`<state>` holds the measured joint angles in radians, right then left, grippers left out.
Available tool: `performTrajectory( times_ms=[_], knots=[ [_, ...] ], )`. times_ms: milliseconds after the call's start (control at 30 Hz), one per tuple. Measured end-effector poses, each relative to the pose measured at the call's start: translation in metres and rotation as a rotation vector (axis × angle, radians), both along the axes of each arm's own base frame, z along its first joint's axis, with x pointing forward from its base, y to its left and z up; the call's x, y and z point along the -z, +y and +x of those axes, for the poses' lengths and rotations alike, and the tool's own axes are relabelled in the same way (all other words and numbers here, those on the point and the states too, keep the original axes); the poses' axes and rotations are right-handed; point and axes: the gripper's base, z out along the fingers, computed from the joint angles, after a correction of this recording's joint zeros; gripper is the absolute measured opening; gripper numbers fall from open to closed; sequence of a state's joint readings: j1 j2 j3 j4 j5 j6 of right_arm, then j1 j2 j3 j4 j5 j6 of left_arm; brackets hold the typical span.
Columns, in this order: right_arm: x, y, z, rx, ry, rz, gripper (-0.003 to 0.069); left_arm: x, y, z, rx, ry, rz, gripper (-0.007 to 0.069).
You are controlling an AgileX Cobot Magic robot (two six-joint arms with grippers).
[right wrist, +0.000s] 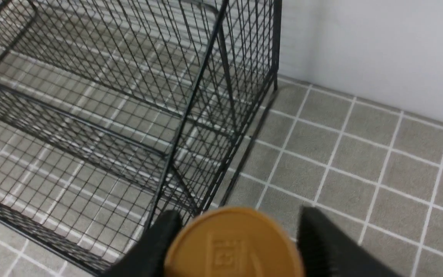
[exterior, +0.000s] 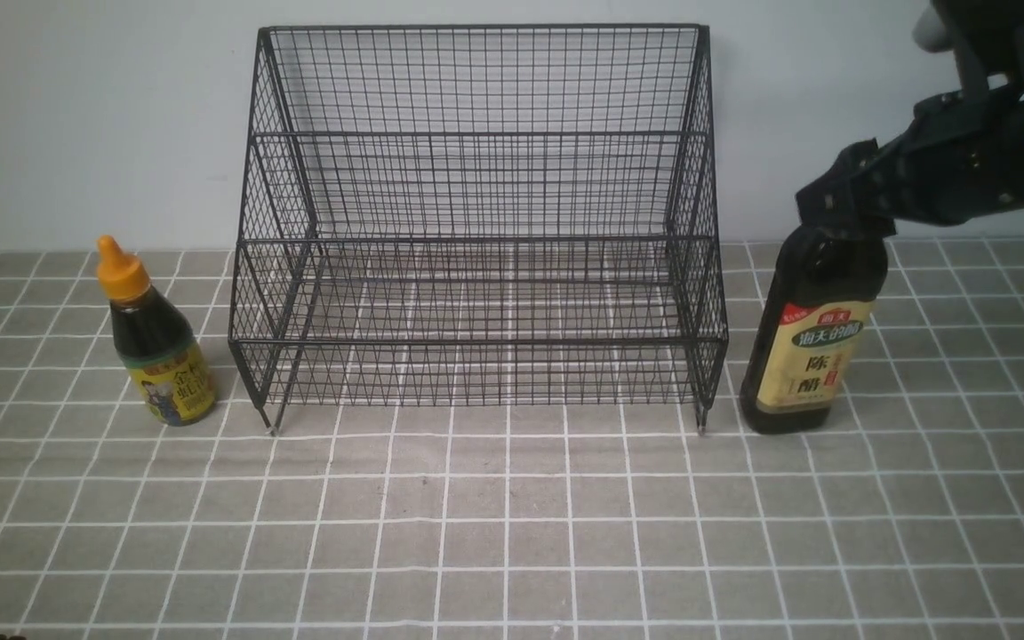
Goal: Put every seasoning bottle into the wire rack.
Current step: Use the right arm to grab the condiment bottle closest to it, then use the right arm to put the condiment bottle back on the shelf
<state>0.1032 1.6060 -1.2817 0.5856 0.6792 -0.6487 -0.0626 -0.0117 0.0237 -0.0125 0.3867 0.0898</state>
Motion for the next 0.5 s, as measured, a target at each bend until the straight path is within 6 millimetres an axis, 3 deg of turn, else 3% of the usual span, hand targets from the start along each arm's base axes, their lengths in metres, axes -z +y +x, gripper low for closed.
performTrajectory(
  times_ms=[167,300,333,367,500],
  knots=[
    [-0.006,-0.001,-0.004,-0.014,-0.011,-0.023,0.0326,0.0,0.0,0.0,0.0,0.0,0.0,-0.0007],
    [-0.031,0.0,-0.012,-0.057,-0.028,-0.039,0.0326,0.0,0.0,0.0,0.0,0.0,0.0,-0.0007],
    [-0.055,0.001,-0.016,-0.072,-0.073,-0.034,0.0326,0.0,0.0,0.0,0.0,0.0,0.0,-0.0007],
    [-0.061,0.001,-0.017,-0.073,-0.09,-0.033,0.0326,0.0,0.0,0.0,0.0,0.0,0.0,-0.0007],
    [-0.128,0.002,-0.031,-0.081,-0.249,0.018,0.0325,0.0,0.0,0.0,0.0,0.0,0.0,-0.0007]
  ],
)
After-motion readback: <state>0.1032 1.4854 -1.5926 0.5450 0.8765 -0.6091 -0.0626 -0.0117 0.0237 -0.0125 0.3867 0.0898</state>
